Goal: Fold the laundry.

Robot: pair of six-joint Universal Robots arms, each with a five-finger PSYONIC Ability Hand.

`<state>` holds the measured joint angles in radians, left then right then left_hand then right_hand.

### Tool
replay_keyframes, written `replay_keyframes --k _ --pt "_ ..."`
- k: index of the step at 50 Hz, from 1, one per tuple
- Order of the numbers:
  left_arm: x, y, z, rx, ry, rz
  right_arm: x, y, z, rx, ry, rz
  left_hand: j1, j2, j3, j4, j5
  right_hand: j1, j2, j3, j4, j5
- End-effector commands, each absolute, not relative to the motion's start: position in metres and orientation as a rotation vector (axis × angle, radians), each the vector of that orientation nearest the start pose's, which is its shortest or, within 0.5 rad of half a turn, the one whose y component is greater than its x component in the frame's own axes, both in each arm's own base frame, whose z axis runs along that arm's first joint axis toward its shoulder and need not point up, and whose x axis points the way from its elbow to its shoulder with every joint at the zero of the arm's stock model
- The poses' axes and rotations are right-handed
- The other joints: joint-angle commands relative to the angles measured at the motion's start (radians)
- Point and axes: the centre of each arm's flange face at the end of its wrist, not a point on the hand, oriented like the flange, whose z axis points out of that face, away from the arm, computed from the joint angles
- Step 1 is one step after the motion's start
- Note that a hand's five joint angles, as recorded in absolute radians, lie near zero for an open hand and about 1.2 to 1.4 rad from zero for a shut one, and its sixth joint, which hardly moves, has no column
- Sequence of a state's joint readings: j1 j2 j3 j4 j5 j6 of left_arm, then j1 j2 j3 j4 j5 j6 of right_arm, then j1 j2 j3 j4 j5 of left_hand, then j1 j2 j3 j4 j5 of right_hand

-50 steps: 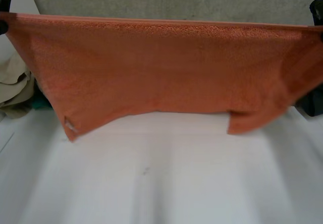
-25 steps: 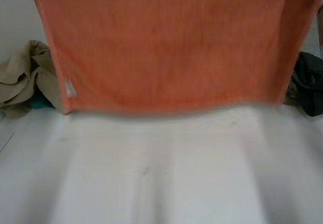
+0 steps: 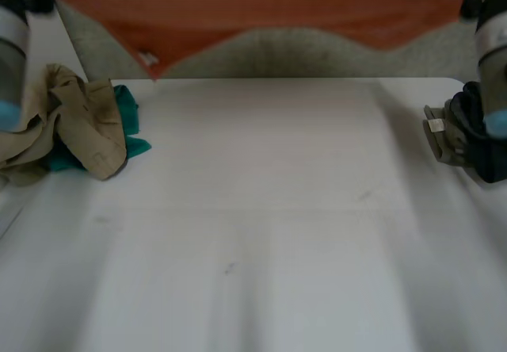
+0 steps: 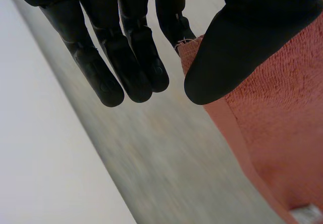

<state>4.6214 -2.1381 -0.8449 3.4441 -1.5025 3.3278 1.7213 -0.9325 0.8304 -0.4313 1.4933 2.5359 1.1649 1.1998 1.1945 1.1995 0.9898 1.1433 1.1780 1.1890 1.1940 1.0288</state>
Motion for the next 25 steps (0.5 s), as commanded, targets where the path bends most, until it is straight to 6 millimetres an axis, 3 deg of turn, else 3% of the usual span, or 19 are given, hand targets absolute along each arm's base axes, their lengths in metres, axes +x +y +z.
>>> replay_keyframes --k 1,4,7,11,17,18,22,25 --pt "-0.194 -0.439 0.231 0.599 1.947 -2.292 0.212 -0.446 0.213 -1.004 2.090 -2.490 0.231 0.196 0.202 0.197 0.232 0.253 0.218 0.207 0.202 0.193" --pt "-0.194 -0.425 0.203 0.690 2.042 -2.151 0.207 -0.435 0.182 -1.072 2.249 -2.300 0.231 0.196 0.202 0.197 0.232 0.253 0.218 0.207 0.202 0.193" --pt "-0.191 -0.403 0.185 0.789 2.143 -1.989 0.200 -0.423 0.164 -1.119 2.369 -2.128 0.231 0.196 0.202 0.197 0.232 0.253 0.218 0.207 0.202 0.193" --pt "-0.185 -0.365 0.180 0.945 2.247 -1.778 0.184 -0.392 0.148 -1.178 2.573 -1.776 0.231 0.196 0.202 0.197 0.232 0.253 0.218 0.207 0.202 0.193" --pt "-0.169 -0.302 0.186 1.156 2.342 -1.421 0.158 -0.345 0.173 -1.275 2.711 -1.505 0.231 0.196 0.202 0.197 0.232 0.253 0.218 0.207 0.202 0.193" --pt "-0.163 -0.285 0.190 1.206 2.358 -1.317 0.150 -0.331 0.182 -1.348 2.728 -1.450 0.231 0.196 0.202 0.197 0.232 0.253 0.218 0.207 0.202 0.193" --pt "-0.151 -0.249 0.197 1.318 2.403 -1.092 0.131 -0.295 0.197 -1.590 2.733 -1.290 0.231 0.196 0.202 0.197 0.232 0.253 0.218 0.207 0.202 0.193" --pt "-0.148 -0.236 0.201 1.381 2.414 -1.012 0.126 -0.282 0.205 -1.744 2.680 -1.256 0.231 0.196 0.202 0.197 0.232 0.253 0.218 0.207 0.202 0.193"
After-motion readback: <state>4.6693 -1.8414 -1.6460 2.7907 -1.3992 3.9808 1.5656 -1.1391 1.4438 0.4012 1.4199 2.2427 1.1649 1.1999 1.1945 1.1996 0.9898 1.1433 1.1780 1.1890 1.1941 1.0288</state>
